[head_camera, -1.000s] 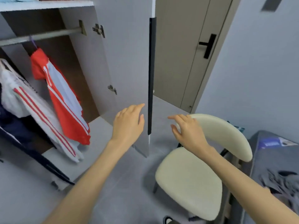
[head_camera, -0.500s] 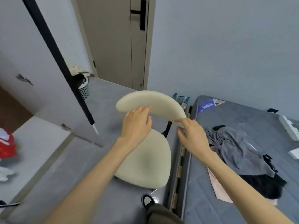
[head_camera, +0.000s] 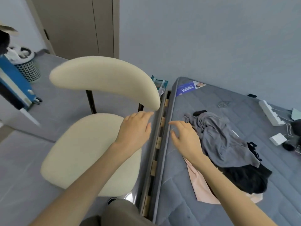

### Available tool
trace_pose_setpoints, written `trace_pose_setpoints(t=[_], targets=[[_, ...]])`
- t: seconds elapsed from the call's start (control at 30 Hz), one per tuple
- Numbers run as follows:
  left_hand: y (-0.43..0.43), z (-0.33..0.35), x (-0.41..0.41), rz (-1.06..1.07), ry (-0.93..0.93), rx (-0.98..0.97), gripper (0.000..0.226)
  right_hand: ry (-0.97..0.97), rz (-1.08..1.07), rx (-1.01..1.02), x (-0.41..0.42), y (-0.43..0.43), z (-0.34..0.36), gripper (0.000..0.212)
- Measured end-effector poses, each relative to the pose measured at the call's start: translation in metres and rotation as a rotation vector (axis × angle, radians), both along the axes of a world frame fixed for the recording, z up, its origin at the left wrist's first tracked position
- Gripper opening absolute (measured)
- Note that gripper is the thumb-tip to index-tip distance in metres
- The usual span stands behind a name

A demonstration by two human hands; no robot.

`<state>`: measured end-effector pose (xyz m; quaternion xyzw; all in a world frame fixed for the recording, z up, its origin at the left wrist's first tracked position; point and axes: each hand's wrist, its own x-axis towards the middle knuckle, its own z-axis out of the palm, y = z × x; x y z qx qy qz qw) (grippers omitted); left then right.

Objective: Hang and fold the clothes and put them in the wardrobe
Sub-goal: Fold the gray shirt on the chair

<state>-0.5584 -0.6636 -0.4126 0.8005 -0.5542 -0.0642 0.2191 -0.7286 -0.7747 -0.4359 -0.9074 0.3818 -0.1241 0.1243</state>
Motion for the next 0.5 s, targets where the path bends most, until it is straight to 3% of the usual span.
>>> trace_pose_setpoints(t=[0.2, 0.37, 0.5], targets=[[-0.019, -0.093, -0.055, -0.033, 0.009, -0.058, 0.044, -0.043, -0.018, -0.046, -0.062, -0.034, -0.103, 0.031], [-0.030, -0.114, -0.122, -0.028, 0.014, -0.072, 0.043, -0.079, -0.050, -0.079, -0.134, -0.056, -0.135, 0.032], [-0.049, -0.122, -0.169, -0.021, 0.032, -0.029, 0.044, 0.015, -0.121, -0.054, -0.191, -0.083, -0.156, 0.038]])
